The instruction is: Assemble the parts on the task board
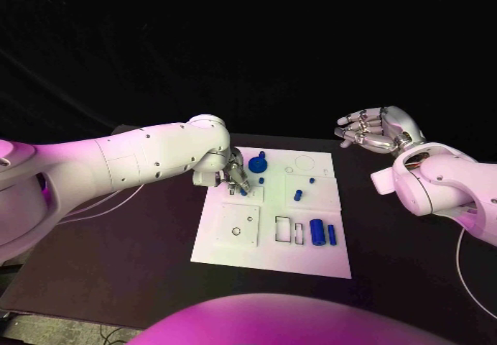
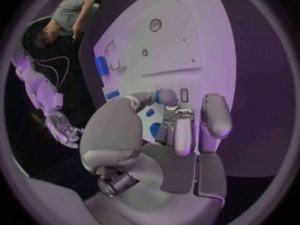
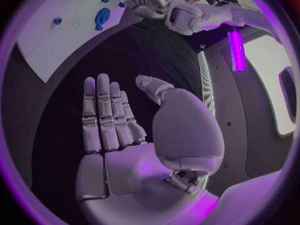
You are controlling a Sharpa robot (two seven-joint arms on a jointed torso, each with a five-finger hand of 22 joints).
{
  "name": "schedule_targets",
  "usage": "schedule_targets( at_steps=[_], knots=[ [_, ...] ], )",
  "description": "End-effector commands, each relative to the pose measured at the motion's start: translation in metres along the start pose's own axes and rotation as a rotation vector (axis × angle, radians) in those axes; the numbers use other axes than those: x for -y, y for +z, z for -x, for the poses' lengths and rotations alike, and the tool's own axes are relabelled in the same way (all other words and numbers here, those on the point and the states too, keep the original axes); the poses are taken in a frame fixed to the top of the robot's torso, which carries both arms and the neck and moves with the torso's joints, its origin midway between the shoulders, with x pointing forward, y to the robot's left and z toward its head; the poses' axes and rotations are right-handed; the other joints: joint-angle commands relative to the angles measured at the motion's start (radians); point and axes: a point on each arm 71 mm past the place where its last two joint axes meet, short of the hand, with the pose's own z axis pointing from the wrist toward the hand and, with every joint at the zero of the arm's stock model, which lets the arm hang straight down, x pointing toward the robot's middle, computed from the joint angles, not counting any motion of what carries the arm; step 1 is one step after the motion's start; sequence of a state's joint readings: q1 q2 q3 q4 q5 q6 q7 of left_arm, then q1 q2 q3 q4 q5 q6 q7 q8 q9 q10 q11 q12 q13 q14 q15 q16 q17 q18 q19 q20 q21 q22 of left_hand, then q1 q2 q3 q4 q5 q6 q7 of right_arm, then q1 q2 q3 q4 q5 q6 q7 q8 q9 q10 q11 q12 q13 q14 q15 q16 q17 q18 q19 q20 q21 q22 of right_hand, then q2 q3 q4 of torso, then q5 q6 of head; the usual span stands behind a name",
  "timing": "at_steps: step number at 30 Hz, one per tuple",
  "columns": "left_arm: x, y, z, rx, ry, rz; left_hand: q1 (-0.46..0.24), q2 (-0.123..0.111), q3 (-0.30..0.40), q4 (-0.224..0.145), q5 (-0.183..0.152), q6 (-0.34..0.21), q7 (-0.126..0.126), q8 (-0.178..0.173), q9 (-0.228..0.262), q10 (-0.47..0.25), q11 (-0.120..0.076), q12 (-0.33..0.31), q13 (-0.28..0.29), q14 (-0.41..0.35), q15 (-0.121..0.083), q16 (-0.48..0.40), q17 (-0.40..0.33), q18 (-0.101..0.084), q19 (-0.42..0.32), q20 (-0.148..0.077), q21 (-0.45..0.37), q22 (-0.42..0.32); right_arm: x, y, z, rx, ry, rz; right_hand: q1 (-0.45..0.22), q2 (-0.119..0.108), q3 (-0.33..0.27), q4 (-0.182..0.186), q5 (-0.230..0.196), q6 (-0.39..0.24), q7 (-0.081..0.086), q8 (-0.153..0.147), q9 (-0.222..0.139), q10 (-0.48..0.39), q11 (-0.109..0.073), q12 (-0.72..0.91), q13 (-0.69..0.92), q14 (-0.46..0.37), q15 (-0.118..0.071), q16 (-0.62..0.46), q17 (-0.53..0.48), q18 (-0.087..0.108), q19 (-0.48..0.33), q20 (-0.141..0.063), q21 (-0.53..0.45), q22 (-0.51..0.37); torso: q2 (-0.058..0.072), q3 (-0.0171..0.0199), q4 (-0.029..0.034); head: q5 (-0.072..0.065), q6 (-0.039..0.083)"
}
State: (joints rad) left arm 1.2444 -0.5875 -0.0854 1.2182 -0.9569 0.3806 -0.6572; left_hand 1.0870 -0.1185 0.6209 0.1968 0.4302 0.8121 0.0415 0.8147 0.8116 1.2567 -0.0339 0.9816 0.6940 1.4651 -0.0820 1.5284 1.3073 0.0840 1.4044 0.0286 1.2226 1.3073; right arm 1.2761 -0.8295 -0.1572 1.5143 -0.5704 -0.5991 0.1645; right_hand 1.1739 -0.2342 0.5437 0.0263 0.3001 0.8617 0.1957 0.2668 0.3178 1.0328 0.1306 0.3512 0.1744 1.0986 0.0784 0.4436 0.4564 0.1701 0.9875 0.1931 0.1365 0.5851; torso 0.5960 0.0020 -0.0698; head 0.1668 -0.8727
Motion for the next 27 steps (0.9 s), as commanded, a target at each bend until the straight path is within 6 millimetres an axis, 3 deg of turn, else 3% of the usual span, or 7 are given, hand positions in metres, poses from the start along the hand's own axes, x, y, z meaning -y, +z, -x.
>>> schedule_targets(
  at_steps=[1, 19, 27],
  knots=[
    [0.0031, 0.0001, -0.0005, 0.010, 0.008, -0.011, -0.003, 0.009, 0.229, -0.237, 0.005, 0.007, -0.002, 0.004, -0.001, 0.004, -0.001, 0.006, 0.000, 0.088, -0.008, -0.002, 0.169, -0.005, -0.002, -0.006, 0.001, 0.107, -0.0008, -0.0002, -0.0018, -0.016, -0.003, 0.008, -0.006, -0.001, -0.004, -0.004, 0.000, 0.003, -0.001, 0.004, -0.001, 0.008, 0.001, -0.004, -0.001, 0.003, 0.001, -0.003, 0.001, 0.012, 0.006, 0.001, -0.003, -0.001, 0.000, 0.0004, -0.0007, 0.000, 0.000],
    [0.0051, 0.0077, -0.0067, -0.012, -0.004, 0.006, -0.007, 0.010, 0.228, -0.236, 0.002, 0.008, -0.001, 0.002, -0.001, 0.005, 0.000, 0.003, -0.003, 0.088, -0.007, -0.002, 0.168, -0.005, -0.002, -0.006, -0.001, 0.107, -0.0004, -0.0003, -0.0014, -0.017, -0.004, 0.007, -0.005, 0.000, -0.004, -0.009, 0.003, 0.003, -0.001, 0.004, 0.000, 0.009, 0.001, -0.006, -0.004, 0.004, 0.001, -0.008, 0.004, 0.012, 0.008, 0.001, -0.005, -0.006, 0.001, 0.0008, -0.0003, -0.005, 0.000],
    [0.0025, 0.0084, -0.0062, -0.004, -0.023, 0.008, -0.025, 0.007, 0.216, -0.227, -0.014, 0.000, 0.001, -0.012, -0.006, 0.003, 0.003, -0.005, -0.012, 0.088, -0.005, -0.001, 0.170, -0.005, -0.004, -0.005, -0.003, 0.107, 0.0001, -0.0004, -0.0013, -0.018, -0.004, 0.005, -0.005, 0.000, -0.004, -0.009, 0.003, 0.002, 0.000, 0.004, 0.000, 0.009, 0.001, -0.007, -0.004, 0.004, 0.001, -0.009, 0.005, 0.012, 0.008, 0.002, -0.006, -0.007, 0.000, 0.0009, 0.0002, -0.007, 0.000]
  ],
)
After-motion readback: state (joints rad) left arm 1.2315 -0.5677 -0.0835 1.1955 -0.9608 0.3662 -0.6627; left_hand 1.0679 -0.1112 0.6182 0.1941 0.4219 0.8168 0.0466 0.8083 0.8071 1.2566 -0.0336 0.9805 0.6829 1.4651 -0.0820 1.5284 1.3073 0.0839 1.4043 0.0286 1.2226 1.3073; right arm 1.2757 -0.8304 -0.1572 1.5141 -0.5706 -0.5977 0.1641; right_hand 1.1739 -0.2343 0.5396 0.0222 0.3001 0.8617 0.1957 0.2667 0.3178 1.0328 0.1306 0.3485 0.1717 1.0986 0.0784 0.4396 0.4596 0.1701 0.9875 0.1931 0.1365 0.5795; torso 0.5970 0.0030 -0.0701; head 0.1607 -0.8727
